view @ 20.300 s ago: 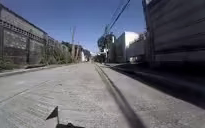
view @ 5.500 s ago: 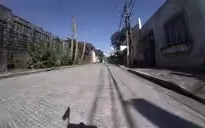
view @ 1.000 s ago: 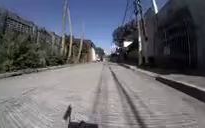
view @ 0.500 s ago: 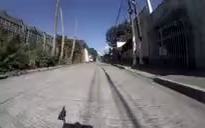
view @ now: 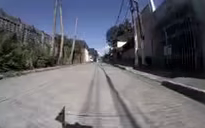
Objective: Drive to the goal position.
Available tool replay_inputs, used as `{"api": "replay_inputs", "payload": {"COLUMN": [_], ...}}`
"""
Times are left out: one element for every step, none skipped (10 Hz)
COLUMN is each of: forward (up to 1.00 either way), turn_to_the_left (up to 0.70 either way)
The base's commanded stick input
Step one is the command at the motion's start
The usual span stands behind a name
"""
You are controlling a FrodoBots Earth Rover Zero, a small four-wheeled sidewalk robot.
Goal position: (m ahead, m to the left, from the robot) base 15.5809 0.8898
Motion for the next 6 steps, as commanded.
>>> {"api": "replay_inputs", "payload": {"forward": [0.85,0.85,0.85,0.85,0.85,0.85], "turn_to_the_left": [-0.02,-0.02,-0.02,-0.02,-0.34,-0.27]}}
